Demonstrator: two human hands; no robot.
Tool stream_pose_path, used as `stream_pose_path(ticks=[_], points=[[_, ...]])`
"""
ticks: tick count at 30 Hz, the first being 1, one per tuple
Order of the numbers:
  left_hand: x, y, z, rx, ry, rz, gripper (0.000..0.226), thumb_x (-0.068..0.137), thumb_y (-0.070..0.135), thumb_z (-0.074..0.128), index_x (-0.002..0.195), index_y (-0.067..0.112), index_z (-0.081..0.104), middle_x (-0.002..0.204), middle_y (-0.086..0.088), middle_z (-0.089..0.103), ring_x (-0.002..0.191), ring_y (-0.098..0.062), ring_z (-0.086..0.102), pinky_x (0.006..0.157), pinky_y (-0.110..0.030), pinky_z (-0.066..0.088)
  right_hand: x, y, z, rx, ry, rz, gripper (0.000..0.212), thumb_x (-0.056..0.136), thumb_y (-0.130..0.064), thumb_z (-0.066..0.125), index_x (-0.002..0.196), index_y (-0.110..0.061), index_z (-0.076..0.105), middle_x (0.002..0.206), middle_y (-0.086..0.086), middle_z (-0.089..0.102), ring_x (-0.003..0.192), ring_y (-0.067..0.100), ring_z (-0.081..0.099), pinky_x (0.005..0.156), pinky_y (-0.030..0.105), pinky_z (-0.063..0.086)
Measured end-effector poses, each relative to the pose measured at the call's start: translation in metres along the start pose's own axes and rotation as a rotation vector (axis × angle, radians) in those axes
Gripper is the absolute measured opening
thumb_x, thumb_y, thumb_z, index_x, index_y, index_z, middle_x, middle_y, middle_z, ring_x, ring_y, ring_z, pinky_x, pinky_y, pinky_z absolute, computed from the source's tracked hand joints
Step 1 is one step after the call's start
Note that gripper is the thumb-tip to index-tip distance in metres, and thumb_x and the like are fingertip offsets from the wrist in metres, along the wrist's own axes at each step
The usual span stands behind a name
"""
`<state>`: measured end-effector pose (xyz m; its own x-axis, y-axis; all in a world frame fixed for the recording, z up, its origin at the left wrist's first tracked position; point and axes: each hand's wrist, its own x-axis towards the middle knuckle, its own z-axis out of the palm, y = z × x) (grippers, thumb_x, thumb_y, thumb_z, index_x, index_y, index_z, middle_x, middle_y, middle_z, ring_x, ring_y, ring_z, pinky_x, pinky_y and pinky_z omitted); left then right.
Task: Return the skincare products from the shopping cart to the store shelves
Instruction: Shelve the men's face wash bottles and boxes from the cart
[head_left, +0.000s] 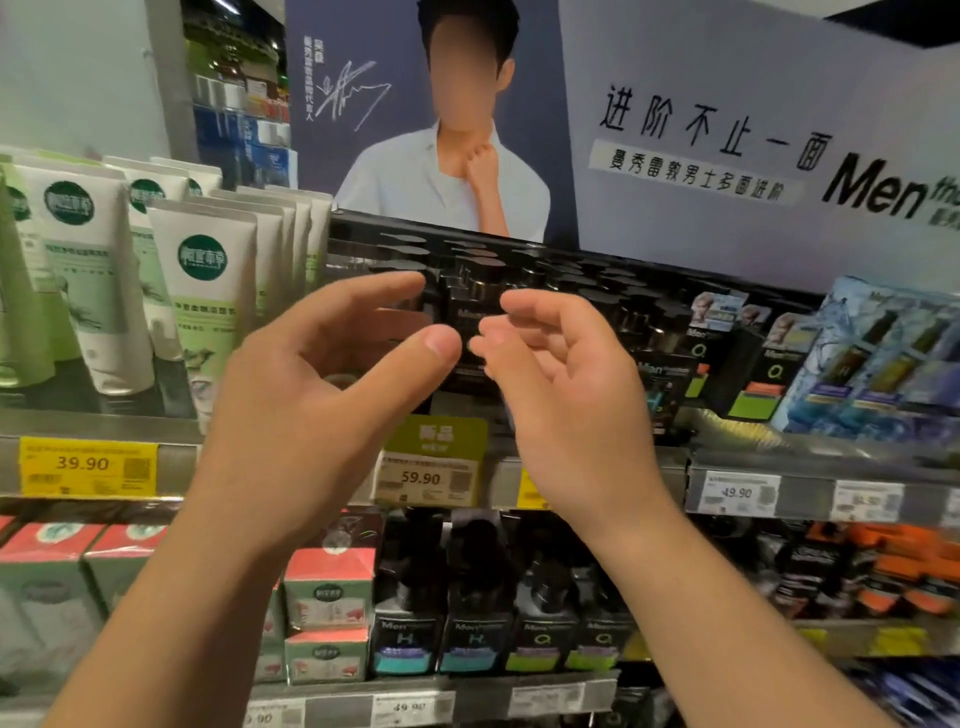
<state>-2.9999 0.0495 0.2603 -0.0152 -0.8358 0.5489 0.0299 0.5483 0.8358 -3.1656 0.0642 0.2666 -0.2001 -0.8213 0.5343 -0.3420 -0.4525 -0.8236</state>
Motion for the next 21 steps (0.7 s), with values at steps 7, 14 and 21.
stream_pose_path(ticks=[7, 14, 21], points=[[-0.012, 0.005, 0.065, -0.108, -0.252, 0.036, 0.052, 0.072, 0.057, 0.074, 0.12, 0.039, 0.071, 0.11, 0.007, 0.077, 0.103, -0.016, 0.073, 0.091, -0.047, 0.057, -0.027, 0.0, -0.06, 0.025, 0.162, -0.006, 0.022, 0.097, -0.031, 0.064, 0.118, -0.024, 0.065, 0.112, 0.0, 0.074, 0.107, 0.014, 0.072, 0.096, 0.042, 0.059], [-0.037, 0.013, 0.147, -0.256, -0.5, 0.008, 0.054, 0.071, 0.054, 0.077, 0.121, 0.036, 0.071, 0.113, 0.002, 0.076, 0.104, -0.021, 0.072, 0.094, -0.053, 0.056, -0.075, 0.006, -0.145, -0.03, 0.38, 0.031, 0.029, 0.084, -0.054, 0.062, 0.107, -0.038, 0.068, 0.108, -0.002, 0.075, 0.103, 0.017, 0.073, 0.093, 0.046, 0.059], [-0.099, 0.018, 0.245, -0.36, -0.867, -0.05, 0.054, 0.07, 0.055, 0.076, 0.121, 0.038, 0.07, 0.114, 0.008, 0.075, 0.103, -0.016, 0.072, 0.091, -0.046, 0.057, -0.158, 0.009, -0.234, -0.059, 0.672, 0.147, 0.025, 0.091, -0.035, 0.059, 0.109, -0.021, 0.069, 0.1, 0.003, 0.077, 0.098, 0.028, 0.074, 0.083, 0.048, 0.062]])
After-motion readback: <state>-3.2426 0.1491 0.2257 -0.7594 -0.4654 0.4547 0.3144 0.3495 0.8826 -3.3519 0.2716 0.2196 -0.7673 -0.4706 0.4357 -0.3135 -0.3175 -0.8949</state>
